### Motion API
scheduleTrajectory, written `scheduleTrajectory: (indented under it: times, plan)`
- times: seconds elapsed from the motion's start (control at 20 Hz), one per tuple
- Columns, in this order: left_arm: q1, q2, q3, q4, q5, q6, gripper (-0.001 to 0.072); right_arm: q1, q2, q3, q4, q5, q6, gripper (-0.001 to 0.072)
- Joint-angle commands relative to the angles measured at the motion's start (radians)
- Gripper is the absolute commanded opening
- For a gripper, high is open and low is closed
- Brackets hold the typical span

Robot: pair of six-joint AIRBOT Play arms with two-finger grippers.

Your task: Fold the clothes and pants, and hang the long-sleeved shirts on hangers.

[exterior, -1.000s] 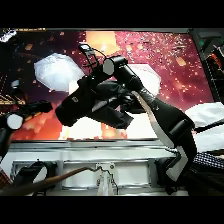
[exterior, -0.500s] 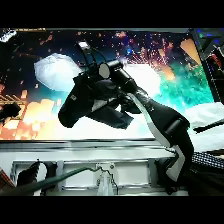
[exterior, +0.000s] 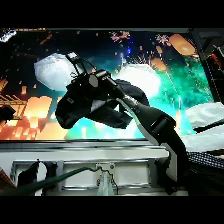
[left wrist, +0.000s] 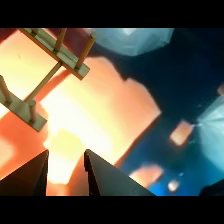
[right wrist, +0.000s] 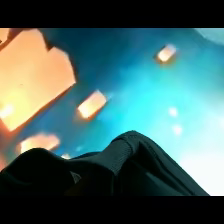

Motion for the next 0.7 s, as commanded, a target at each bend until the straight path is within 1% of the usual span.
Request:
scheduleTrajectory:
  times: [0.0, 0.1, 0.25, 0.35, 0.4, 0.5, 0.55, 0.65]
  plan:
    - [0.004, 0.009, 0.013, 0.143, -0.016, 0.045, 0.0235, 0.006, -0.017, 0.008, -0.008, -0.012, -0.016, 0.0023]
    - [0.005, -0.017, 0.05, 0.244, -0.018, 0.043, 0.0236, 0.006, -0.017, 0.007, -0.008, 0.003, -0.016, 0.0023]
    - [0.019, -0.148, 0.175, 0.27, -0.013, 0.044, 0.0236, 0.006, -0.017, 0.007, -0.007, 0.015, -0.016, 0.0023]
    - [0.035, -0.255, 0.289, 0.344, -0.016, 0.051, 0.025, 0.006, -0.017, 0.008, -0.005, 0.044, -0.016, 0.0023]
    - [0.044, -0.312, 0.352, 0.381, -0.023, 0.094, 0.0266, 0.006, -0.016, 0.008, -0.004, 0.064, -0.016, 0.0023]
    - [0.063, -0.419, 0.461, 0.4, -0.043, 0.23, 0.0266, 0.006, -0.016, 0.008, -0.004, 0.099, -0.016, 0.0023]
    - [0.078, -0.473, 0.51, 0.401, -0.072, 0.248, 0.0266, 0.007, -0.016, 0.007, -0.003, 0.109, -0.016, 0.0023]
    - [0.119, -0.586, 0.601, 0.418, -0.156, 0.247, 0.0266, 0.007, -0.016, 0.007, 0.0, 0.124, -0.015, 0.0022]
